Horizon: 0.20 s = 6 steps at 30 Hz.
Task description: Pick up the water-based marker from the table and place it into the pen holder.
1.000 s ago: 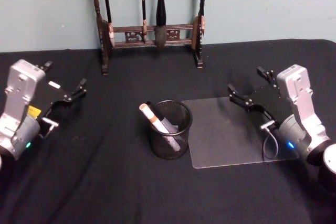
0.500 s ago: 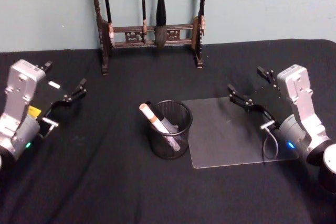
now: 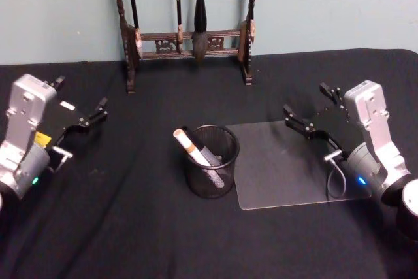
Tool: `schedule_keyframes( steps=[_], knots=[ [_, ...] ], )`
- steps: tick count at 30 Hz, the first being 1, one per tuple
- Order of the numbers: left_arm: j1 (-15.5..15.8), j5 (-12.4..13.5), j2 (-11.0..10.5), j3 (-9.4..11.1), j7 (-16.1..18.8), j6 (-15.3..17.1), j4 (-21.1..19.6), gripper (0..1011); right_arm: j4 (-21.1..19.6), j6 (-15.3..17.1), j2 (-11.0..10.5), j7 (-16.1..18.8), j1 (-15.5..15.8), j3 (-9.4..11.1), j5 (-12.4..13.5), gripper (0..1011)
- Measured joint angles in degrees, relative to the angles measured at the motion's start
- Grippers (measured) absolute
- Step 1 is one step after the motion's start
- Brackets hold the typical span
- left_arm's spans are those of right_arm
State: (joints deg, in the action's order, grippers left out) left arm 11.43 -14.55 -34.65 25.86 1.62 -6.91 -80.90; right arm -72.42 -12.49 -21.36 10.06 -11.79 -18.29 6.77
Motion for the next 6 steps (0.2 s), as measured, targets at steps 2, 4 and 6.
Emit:
schedule_keyframes(
  steps=[2,4,6],
  knots=[
    [0.01,0.01,0.0,0.0,0.0,0.0,0.0,1001,0.0,0.0,0.0,0.0,0.0,0.0,0.0,1000],
    [0.0,0.0,0.0,0.0,0.0,0.0,0.0,1001,0.0,0.0,0.0,0.0,0.0,0.0,0.0,1000],
    [0.0,0.0,0.0,0.0,0.0,0.0,0.0,1001,0.0,0.0,0.0,0.0,0.0,0.0,0.0,1000]
  ],
)
